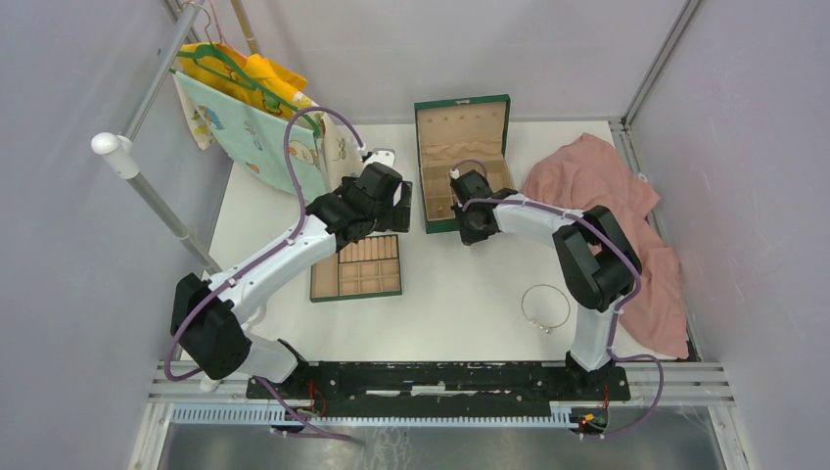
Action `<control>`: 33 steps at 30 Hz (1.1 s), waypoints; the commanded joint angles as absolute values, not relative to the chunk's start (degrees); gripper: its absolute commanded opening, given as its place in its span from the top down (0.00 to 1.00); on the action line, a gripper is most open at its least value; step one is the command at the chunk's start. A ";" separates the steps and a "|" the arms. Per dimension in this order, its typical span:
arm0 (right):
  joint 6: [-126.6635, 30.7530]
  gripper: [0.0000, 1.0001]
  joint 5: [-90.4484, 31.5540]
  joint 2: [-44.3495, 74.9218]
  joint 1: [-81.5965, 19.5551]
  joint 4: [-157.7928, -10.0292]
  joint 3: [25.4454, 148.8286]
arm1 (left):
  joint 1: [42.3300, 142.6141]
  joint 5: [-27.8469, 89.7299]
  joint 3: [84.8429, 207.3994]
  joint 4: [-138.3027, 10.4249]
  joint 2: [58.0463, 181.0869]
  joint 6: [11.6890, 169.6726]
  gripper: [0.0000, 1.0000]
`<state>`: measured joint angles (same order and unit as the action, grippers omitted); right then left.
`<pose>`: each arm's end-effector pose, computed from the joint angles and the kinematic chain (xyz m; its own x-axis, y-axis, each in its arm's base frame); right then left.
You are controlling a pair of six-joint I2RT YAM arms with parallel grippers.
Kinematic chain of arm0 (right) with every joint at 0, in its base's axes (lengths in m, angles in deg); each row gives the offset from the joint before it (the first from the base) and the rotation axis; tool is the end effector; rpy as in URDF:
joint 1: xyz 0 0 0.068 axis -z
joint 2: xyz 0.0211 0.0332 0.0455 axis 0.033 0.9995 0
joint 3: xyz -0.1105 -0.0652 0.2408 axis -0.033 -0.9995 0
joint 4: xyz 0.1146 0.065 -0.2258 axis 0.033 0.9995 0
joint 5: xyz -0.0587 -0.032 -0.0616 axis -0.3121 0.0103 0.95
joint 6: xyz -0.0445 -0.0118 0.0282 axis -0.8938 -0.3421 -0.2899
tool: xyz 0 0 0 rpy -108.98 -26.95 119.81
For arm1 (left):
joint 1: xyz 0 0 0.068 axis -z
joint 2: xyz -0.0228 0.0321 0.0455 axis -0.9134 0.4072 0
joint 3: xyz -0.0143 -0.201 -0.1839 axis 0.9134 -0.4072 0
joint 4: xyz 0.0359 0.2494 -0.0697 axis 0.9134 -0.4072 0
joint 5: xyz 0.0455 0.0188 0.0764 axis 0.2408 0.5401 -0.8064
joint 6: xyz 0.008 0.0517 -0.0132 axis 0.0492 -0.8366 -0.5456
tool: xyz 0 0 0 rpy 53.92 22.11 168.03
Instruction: Organize the mixed jewelry
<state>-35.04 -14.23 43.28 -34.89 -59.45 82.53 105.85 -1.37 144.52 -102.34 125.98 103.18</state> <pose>0.3260 0.2059 0.1618 -0.8694 -0.1655 -0.4656 -0.2086 0.9771 0.0421 0.2444 -0.1853 0.3072 -0.6697 0.0740 -0.7389 0.1108 0.9938 -0.0008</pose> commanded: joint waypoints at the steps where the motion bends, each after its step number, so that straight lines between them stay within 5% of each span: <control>1: -33.12 0.89 -18.33 37.82 -32.74 -58.31 84.77 | 105.72 -2.50 147.05 -100.69 125.07 100.46 0.00; 12: -23.17 0.88 -62.90 27.18 -17.84 -80.46 72.26 | 105.75 -3.51 145.80 -100.77 123.82 100.48 0.00; 18: -13.91 0.87 -75.42 24.91 -16.03 -95.03 69.39 | 105.70 -3.66 145.02 -100.73 123.14 100.94 0.00; 30: 58.59 0.86 -77.25 34.96 -14.98 -196.05 57.68 | 105.65 -4.45 144.14 -100.63 122.03 101.43 0.00; 33: 58.08 0.89 -79.17 35.03 -15.07 -196.77 58.95 | 105.73 -4.81 144.01 -100.58 121.94 101.46 0.00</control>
<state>42.72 -77.75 33.91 -15.22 -161.96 56.56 105.85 -2.77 144.01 -102.36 123.88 102.37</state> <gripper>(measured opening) 0.124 0.994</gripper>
